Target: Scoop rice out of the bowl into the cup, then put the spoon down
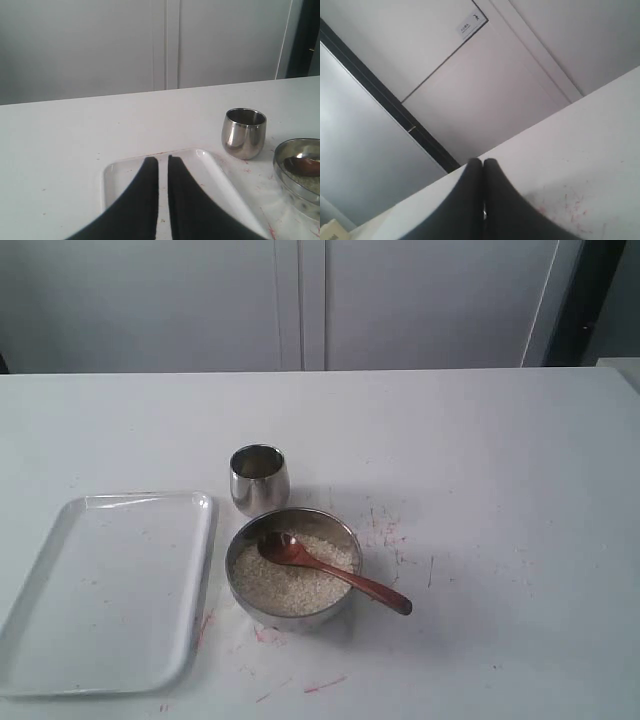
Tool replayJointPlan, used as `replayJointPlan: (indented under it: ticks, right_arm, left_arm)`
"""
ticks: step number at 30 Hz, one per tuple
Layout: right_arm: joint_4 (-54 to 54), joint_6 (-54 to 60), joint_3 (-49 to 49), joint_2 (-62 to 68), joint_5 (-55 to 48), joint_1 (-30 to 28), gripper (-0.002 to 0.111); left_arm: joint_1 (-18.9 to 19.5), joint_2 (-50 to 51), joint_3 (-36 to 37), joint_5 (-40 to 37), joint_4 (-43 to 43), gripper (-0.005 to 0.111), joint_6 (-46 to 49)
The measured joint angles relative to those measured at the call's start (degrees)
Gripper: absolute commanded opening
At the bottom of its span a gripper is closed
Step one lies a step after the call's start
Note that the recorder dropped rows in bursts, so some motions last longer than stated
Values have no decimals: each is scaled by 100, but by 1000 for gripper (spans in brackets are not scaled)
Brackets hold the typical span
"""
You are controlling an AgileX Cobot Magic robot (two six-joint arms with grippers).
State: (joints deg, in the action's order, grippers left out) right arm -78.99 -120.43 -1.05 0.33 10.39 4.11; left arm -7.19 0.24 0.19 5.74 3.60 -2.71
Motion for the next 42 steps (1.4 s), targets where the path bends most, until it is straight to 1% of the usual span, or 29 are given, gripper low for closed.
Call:
replayJointPlan:
  ticks: [3,6,11,13,17,20,23,27,31,32,34,38,42]
  right_arm:
    - [232,0,-210,0,99,0,0]
    - [325,70,-527,-10,417,0,0]
    - [410,933,-1146,-12,1196,0,0]
    - [453,1218,-1372,-22,1350,0,0]
    - [463,1604,-1844,10,1626,0,0]
    - [280,1765,-2232,309,1909,0,0]
    - [-376,1627,-2658,826,2243,0,0]
    - [-1616,695,-3309,1738,2715,0,0]
    - [-1971,279,-3780,2531,3429,0,0]
    - [-2013,230,-3901,2845,3742,0,0]
    - [-2052,203,-3933,3252,3982,0,0]
    - [-2092,305,-3933,3763,3886,0,0]
    - [-2118,1254,-3933,4038,3192,0,0]
  left_arm:
    - [0,0,0,0,0,14,0]
    - [0,0,0,0,0,14,0]
    - [0,0,0,0,0,14,0]
    - [0,0,0,0,0,14,0]
    - [0,0,0,0,0,14,0]
    - [0,0,0,0,0,14,0]
    - [0,0,0,0,0,14,0]
    - [0,0,0,0,0,14,0]
    - [0,0,0,0,0,14,0]
    - [0,0,0,0,0,14,0]
    - [0,0,0,0,0,14,0]
    - [0,0,0,0,0,14,0]
    - [0,0,0,0,0,14,0]
